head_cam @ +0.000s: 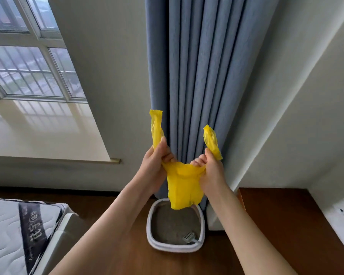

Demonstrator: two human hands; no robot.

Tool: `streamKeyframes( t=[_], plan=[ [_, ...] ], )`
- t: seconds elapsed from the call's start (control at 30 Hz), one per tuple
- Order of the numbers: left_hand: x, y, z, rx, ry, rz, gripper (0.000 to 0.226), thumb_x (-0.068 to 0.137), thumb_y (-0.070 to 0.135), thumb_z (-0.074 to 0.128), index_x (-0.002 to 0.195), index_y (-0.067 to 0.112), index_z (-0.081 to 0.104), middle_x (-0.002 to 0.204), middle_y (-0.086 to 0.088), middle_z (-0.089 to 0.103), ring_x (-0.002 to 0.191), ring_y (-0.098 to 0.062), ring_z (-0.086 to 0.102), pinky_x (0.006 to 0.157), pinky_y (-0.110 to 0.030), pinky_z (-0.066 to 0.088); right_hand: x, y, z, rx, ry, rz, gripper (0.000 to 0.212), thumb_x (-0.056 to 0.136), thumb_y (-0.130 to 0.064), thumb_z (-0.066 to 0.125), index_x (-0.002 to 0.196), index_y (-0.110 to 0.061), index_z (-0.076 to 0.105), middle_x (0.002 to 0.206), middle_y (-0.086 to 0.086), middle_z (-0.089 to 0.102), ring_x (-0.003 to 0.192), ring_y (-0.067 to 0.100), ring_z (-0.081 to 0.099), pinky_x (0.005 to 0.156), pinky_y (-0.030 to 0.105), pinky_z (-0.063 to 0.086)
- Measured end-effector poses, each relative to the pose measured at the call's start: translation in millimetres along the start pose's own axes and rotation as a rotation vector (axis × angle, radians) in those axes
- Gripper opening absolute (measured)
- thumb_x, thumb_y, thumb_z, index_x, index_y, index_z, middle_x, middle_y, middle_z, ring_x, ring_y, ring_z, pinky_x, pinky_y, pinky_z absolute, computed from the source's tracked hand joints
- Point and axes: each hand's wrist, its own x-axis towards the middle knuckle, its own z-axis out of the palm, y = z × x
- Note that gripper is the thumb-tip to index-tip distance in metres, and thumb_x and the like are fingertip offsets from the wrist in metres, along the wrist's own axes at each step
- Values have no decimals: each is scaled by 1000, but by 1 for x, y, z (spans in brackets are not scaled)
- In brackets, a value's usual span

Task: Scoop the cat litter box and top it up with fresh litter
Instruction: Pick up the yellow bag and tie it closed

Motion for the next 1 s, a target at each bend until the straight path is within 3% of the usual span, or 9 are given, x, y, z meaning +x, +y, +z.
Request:
streamKeyframes(
  t=[0.13, 0.27, 0.43, 0.53, 0.7, 0.83, 0.87, 0.93, 1.0],
  plan=[
    [-3, 16, 0, 572, -152, 39, 20, 93, 4, 61, 113, 7, 58, 69, -1, 47, 64, -12, 48, 59, -25, 42, 6, -4, 3, -442, 25, -221, 35, 90, -7, 58, 58, -16, 44, 47, -2, 40, 46, 14, 41, 51, 27, 37],
    [-1, 36, 36, 1007, -543, 69, 22, 101, 11, 47, 81, 12, 57, 66, -1, 46, 57, -7, 44, 57, -23, 38, -11, -6, 20, -1014, -169, -376, 29, 92, 4, 43, 66, -9, 45, 58, 8, 45, 53, 13, 48, 55, 27, 43],
    [24, 60, 64, 1493, -832, 115, 13, 102, 19, 48, 95, 14, 58, 80, 9, 53, 70, -1, 49, 61, -7, 39, -28, -11, 23, -1600, -424, -67, 21, 102, -5, 35, 112, -13, 51, 118, 11, 53, 119, 32, 48, 101, 36, 38],
    [37, 60, 62, 1551, -866, -19, 23, 104, 29, 43, 100, 13, 58, 79, 8, 53, 69, -1, 49, 62, -7, 41, -34, -7, 17, -1818, -385, -55, 35, 102, -6, 37, 136, -1, 43, 137, 14, 48, 128, 34, 44, 102, 35, 36],
    [41, 38, 23, 1181, -780, -233, 33, 103, 44, 37, 84, 23, 56, 74, 7, 56, 71, -5, 55, 72, -22, 48, -39, 7, 7, -817, -430, 5, 27, 105, -26, 26, 101, -27, 53, 90, -2, 67, 89, 13, 64, 73, 19, 51],
    [35, 17, -9, 764, -699, -344, 27, 98, 42, 51, 83, 22, 61, 78, 1, 59, 73, -11, 58, 72, -27, 51, -39, 23, 3, -695, -422, -70, 51, 104, -26, 29, 67, -23, 64, 54, -6, 61, 55, 6, 60, 56, 21, 48],
    [28, 11, -13, 815, -703, -162, 25, 95, 40, 56, 81, 20, 63, 76, 1, 60, 70, -10, 59, 70, -27, 52, -39, 27, 2, -724, -430, -139, 48, 103, -19, 34, 65, -18, 63, 54, -5, 61, 57, 8, 59, 57, 24, 48],
    [14, -5, -8, 746, -419, 33, 24, 96, 29, 55, 83, 9, 62, 77, -2, 60, 70, -9, 62, 65, -27, 54, -40, 34, 3, -766, -389, -272, 37, 101, -13, 43, 70, -14, 63, 58, -3, 64, 61, 9, 62, 60, 29, 50],
    [9, -10, 0, -64, -61, -124, 29, 97, 25, 52, 96, -2, 60, 84, -8, 57, 90, -8, 65, 70, -33, 54, -35, 42, 3, -776, -267, -325, 35, 100, -16, 48, 70, -11, 66, 60, 0, 66, 61, 11, 64, 59, 28, 52]
  ],
)
